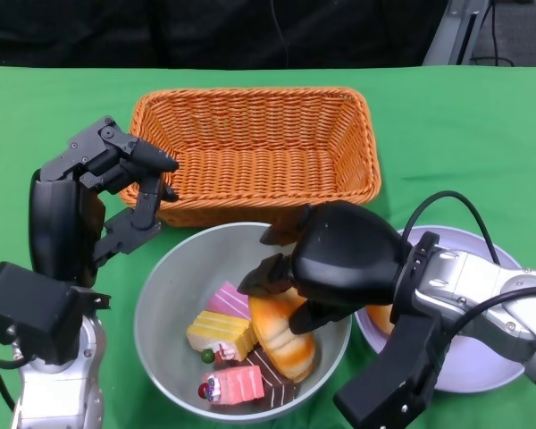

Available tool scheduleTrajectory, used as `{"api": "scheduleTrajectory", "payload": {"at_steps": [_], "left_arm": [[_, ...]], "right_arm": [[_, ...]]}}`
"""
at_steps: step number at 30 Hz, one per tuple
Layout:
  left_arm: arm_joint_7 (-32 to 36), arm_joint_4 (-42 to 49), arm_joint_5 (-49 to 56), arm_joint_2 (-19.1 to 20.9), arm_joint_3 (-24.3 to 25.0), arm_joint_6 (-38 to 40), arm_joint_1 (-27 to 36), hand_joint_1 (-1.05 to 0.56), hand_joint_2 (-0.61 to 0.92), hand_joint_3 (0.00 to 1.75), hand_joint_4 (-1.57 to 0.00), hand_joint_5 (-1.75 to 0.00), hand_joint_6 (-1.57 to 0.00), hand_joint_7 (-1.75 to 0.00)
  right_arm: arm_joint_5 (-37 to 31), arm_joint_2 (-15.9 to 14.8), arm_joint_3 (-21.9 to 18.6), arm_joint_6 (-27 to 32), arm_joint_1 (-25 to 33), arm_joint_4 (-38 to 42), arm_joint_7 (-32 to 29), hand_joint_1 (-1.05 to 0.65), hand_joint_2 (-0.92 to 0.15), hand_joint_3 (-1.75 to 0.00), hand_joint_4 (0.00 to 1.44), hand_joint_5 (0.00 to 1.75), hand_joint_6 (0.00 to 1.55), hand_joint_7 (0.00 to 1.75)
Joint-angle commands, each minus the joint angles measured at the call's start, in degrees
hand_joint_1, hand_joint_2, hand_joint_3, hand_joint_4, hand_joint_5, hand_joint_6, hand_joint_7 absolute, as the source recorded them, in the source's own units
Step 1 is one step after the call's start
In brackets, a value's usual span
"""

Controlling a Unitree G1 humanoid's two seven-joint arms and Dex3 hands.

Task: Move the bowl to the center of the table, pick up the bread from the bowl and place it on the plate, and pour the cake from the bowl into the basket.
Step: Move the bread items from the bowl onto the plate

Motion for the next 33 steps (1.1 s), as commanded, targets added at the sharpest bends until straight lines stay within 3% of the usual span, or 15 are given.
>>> {"api": "scheduleTrajectory", "payload": {"at_steps": [1,9,12,18,26,31,33], "left_arm": [[0.9,0.3,-0.2,0.1,0.3,-0.5,-0.4,-0.11,0.65,0.95,-0.84,-1.49,-0.83,-1.21],[0.5,0.5,-0.9,0.2,0.4,-0.7,-0.5,-0.09,0.66,0.94,-0.84,-1.49,-0.83,-1.22],[0.4,0.9,-0.9,0.4,0.3,-1.0,-0.5,-0.11,0.66,0.94,-0.84,-1.49,-0.83,-1.23],[0.9,2.1,-0.4,0.5,0.4,-2.1,-0.9,-0.12,0.66,0.92,-0.84,-1.49,-0.83,-1.23],[0.2,2.2,-1.0,1.0,0.3,-1.9,-0.9,-0.11,0.67,0.9,-0.84,-1.49,-0.82,-1.25],[0.3,2.7,-0.8,1.1,0.4,-2.3,-1.1,-0.13,0.68,0.87,-0.85,-1.5,-0.81,-1.27],[0.3,2.7,-0.9,1.1,0.4,-2.3,-1.1,-0.14,0.7,0.83,-0.86,-1.5,-0.81,-1.28]], "right_arm": [[-0.5,0.1,1.1,-1.6,-1.3,2.6,-2.5,-0.4,-0.86,0.0,0.88,0.1,1.0,0.05],[0.9,1.0,1.7,-3.8,-3.0,6.1,-3.2,-0.31,-0.82,0.0,1.07,0.14,1.09,0.03],[0.7,1.2,2.0,-4.1,-3.4,6.9,-4.5,-0.32,-0.8,0.0,1.06,0.12,1.09,0.02],[1.3,2.0,1.8,-6.8,-4.0,10.2,-13.0,-0.37,-0.87,-0.02,1.15,0.15,1.11,0.01],[3.5,1.2,0.1,-8.2,-5.1,9.2,-12.2,-0.39,-0.92,-0.14,0.94,0.04,0.82,0.0],[4.8,0.9,-1.1,-10.7,-5.8,10.8,-14.1,-0.42,-0.92,-0.1,0.92,0.03,0.72,0.0],[4.9,0.7,-1.5,-11.1,-5.8,10.6,-13.9,-0.44,-0.92,-0.08,0.91,0.02,0.77,0.03]]}}
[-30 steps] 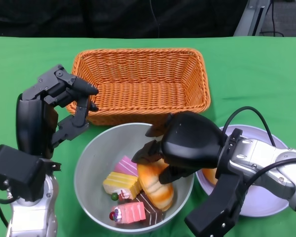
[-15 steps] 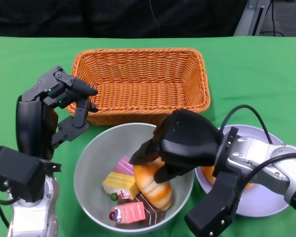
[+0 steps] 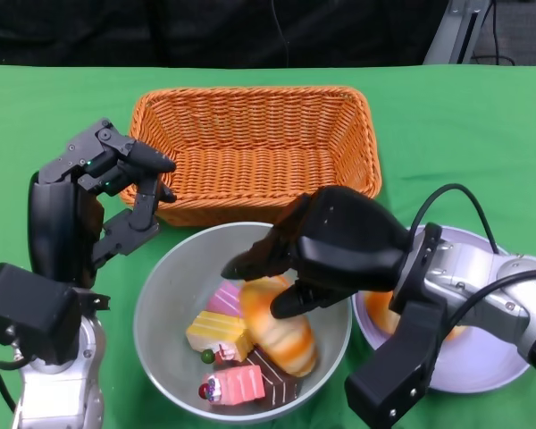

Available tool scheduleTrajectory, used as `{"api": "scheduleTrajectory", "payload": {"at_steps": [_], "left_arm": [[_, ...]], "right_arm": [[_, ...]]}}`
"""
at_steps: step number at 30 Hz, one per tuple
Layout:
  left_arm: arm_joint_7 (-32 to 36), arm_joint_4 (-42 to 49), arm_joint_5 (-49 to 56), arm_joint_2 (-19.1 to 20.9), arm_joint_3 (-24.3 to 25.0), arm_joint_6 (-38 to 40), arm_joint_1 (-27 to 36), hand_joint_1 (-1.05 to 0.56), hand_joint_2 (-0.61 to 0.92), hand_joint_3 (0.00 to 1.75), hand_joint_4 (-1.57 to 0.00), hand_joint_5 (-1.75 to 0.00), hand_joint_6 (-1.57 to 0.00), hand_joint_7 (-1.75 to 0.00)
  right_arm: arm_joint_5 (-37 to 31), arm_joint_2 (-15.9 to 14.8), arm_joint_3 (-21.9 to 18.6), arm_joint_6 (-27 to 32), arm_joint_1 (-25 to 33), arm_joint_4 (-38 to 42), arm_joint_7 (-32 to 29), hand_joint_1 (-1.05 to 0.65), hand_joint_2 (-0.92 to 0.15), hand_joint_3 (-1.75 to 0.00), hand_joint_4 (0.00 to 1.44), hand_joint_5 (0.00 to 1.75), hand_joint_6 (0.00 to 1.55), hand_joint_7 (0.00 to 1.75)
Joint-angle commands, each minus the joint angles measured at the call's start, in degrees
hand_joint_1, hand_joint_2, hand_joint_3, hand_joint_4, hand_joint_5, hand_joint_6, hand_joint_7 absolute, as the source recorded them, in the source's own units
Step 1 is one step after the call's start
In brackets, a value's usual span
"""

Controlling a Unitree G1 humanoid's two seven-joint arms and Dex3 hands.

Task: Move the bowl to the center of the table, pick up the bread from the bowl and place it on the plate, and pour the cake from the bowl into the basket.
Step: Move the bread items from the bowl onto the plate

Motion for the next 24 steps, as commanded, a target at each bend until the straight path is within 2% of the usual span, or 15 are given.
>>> {"api": "scheduleTrajectory", "payload": {"at_steps": [1,7,12,17,24], "left_arm": [[0.4,0.2,0.1,0.9,0.5,-0.9,-0.6,-0.14,0.71,0.83,-0.86,-1.5,-0.81,-1.29],[-0.4,0.6,-0.8,1.1,0.5,-1.1,-0.8,-0.14,0.71,0.81,-0.85,-1.51,-0.8,-1.28],[-0.6,0.8,-1.4,1.1,0.6,-1.2,-0.9,-0.13,0.72,0.81,-0.84,-1.5,-0.8,-1.26],[0.1,0.4,-1.0,1.0,0.6,-0.9,-0.7,-0.12,0.72,0.81,-0.85,-1.5,-0.82,-1.25],[0.1,0.5,-0.9,0.9,0.7,-1.3,-0.7,-0.1,0.71,0.83,-0.84,-1.49,-0.83,-1.23]], "right_arm": [[1.5,-1.0,-1.5,-0.8,-1.1,-0.3,-0.2,-0.44,-0.92,-0.08,0.91,0.02,0.78,0.03],[3.7,-2.1,-3.5,0.9,0.2,-3.6,4.7,-0.62,-0.92,-0.03,0.82,0.0,0.72,0.0],[7.5,-4.2,-4.9,4.7,2.7,-10.7,16.4,-0.74,-0.92,-0.07,0.59,0.0,0.56,0.0],[10.3,-6.6,-6.0,9.5,4.8,-18.8,28.8,-0.84,-0.92,-0.09,0.51,0.0,0.52,0.0],[8.9,-8.6,-5.0,15.5,6.4,-27.3,41.6,-0.98,-0.92,-0.23,0.28,0.0,0.33,0.0]]}}
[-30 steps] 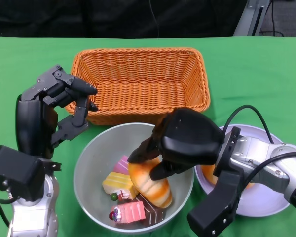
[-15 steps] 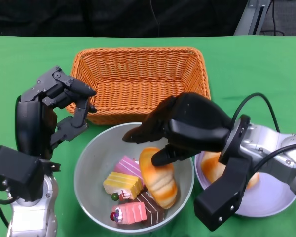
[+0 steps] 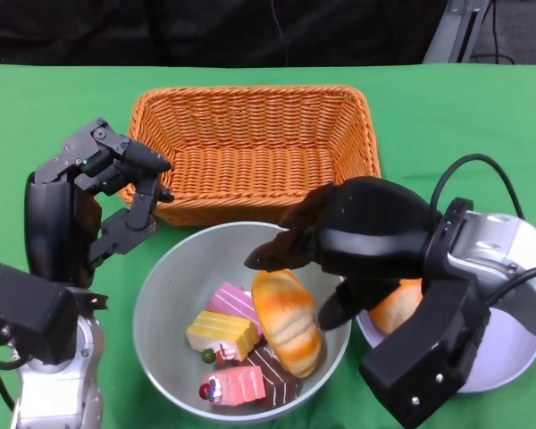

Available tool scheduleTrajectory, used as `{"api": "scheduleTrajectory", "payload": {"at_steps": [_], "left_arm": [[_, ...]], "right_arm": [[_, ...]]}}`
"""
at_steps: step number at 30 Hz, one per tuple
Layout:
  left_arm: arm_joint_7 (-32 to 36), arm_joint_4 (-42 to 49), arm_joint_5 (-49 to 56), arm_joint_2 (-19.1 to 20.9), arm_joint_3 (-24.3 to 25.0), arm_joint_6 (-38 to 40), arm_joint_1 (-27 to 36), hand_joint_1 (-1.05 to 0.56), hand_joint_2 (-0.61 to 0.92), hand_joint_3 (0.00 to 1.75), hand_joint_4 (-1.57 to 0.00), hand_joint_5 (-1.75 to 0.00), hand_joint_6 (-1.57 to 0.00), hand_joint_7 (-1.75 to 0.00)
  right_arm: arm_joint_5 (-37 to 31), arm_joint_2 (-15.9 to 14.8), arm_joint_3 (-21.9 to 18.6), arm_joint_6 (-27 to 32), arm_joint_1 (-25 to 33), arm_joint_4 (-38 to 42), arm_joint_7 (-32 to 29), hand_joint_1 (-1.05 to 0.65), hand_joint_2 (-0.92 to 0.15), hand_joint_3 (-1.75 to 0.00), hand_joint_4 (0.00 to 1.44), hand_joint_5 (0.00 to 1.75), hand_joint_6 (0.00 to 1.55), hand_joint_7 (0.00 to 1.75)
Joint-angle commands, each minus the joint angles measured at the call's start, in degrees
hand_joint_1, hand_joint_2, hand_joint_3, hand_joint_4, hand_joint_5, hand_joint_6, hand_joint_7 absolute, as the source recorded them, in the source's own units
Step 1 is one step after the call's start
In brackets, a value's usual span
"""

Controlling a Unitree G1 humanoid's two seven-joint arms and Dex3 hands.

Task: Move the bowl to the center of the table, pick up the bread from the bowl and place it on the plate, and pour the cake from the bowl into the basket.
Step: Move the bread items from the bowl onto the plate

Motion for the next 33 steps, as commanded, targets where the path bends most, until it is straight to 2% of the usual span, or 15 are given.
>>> {"api": "scheduleTrajectory", "payload": {"at_steps": [1,7,13,18,25,33], "left_arm": [[0.3,-0.2,-0.3,0.6,0.5,-0.5,-0.4,-0.1,0.71,0.83,-0.84,-1.49,-0.83,-1.22],[1.1,-0.5,1.0,0.6,0.4,-0.6,-0.1,-0.1,0.7,0.85,-0.83,-1.49,-0.83,-1.21],[1.0,-1.1,0.7,0.3,0.1,-0.2,0.1,-0.11,0.71,0.84,-0.83,-1.49,-0.82,-1.24],[1.6,-1.6,1.3,0.2,0.0,0.3,0.3,-0.14,0.74,0.78,-0.83,-1.5,-0.8,-1.24],[1.6,-2.0,1.4,0.1,-0.1,0.5,0.4,-0.15,0.74,0.76,-0.83,-1.5,-0.8,-1.25],[1.8,-2.4,1.6,0.0,0.0,1.0,0.6,-0.12,0.74,0.77,-0.83,-1.49,-0.81,-1.25]], "right_arm": [[-0.9,-1.0,0.1,2.2,1.2,-3.1,3.9,-0.99,-0.92,-0.24,0.27,0.0,0.32,0.0],[-4.5,1.4,1.8,5.6,2.6,-3.0,4.2,-1.02,-0.92,-0.2,0.23,0.0,0.31,0.01],[-6.9,3.8,3.2,4.2,1.8,2.0,-1.9,-1.02,-0.92,-0.2,0.21,0.01,0.29,0.0],[-8.1,4.9,3.8,3.2,1.2,4.6,-4.5,-1.03,-0.92,-0.2,0.2,0.0,0.27,0.0],[-8.4,5.4,4.1,2.3,1.0,6.2,-6.6,-1.03,-0.92,-0.16,0.2,0.01,0.28,0.01],[-7.7,5.6,5.3,1.3,-0.1,8.2,-5.0,-0.99,-0.92,-0.16,0.19,0.01,0.27,0.0]]}}
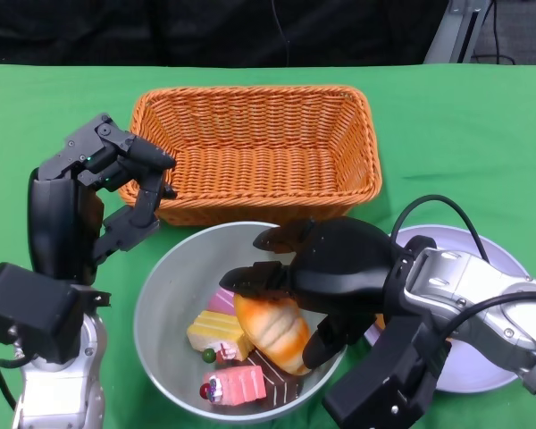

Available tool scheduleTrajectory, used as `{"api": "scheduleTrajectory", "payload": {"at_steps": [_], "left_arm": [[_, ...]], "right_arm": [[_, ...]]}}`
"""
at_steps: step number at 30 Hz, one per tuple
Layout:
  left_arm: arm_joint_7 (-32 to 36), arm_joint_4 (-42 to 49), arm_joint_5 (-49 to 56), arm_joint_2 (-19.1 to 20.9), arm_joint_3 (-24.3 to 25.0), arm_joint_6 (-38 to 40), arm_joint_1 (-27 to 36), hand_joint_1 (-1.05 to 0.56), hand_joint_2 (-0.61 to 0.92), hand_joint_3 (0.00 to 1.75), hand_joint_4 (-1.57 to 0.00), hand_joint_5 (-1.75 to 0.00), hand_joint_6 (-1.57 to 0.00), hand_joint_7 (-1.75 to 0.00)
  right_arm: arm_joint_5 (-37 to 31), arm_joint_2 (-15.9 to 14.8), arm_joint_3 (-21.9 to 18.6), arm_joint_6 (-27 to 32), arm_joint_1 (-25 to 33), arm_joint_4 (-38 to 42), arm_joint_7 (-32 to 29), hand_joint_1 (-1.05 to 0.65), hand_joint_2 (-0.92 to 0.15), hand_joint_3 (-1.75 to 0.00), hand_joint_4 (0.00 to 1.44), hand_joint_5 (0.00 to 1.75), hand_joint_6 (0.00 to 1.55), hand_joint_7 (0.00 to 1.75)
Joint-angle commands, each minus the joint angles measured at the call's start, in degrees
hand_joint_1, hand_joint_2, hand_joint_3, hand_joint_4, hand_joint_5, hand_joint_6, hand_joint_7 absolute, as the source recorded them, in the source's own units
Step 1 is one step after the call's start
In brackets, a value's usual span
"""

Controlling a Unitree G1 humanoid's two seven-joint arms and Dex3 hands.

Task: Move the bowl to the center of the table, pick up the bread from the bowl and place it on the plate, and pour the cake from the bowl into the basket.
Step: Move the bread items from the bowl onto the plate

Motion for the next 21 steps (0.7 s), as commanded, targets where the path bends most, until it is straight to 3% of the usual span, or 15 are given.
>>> {"api": "scheduleTrajectory", "payload": {"at_steps": [1,15,21], "left_arm": [[0.7,-0.9,-0.2,0.3,0.3,0.4,0.6,-0.12,0.75,0.77,-0.83,-1.49,-0.81,-1.24],[1.4,-0.9,0.9,0.2,0.3,-0.2,0.7,-0.11,0.72,0.82,-0.82,-1.5,-0.8,-1.26],[1.4,-0.4,1.1,0.2,0.4,-1.0,0.6,-0.11,0.71,0.85,-0.83,-1.49,-0.79,-1.26]], "right_arm": [[0.7,-0.1,0.3,-0.7,-0.9,1.1,0.4,-0.98,-0.92,-0.15,0.2,0.01,0.26,0.0],[-1.0,1.5,2.5,-0.9,-0.8,3.1,-0.3,-0.98,-0.92,-0.17,0.3,0.04,0.2,0.0],[-2.6,2.5,3.4,1.4,-0.3,3.4,-1.1,-0.99,-0.92,-0.17,0.33,0.05,0.25,0.02]]}}
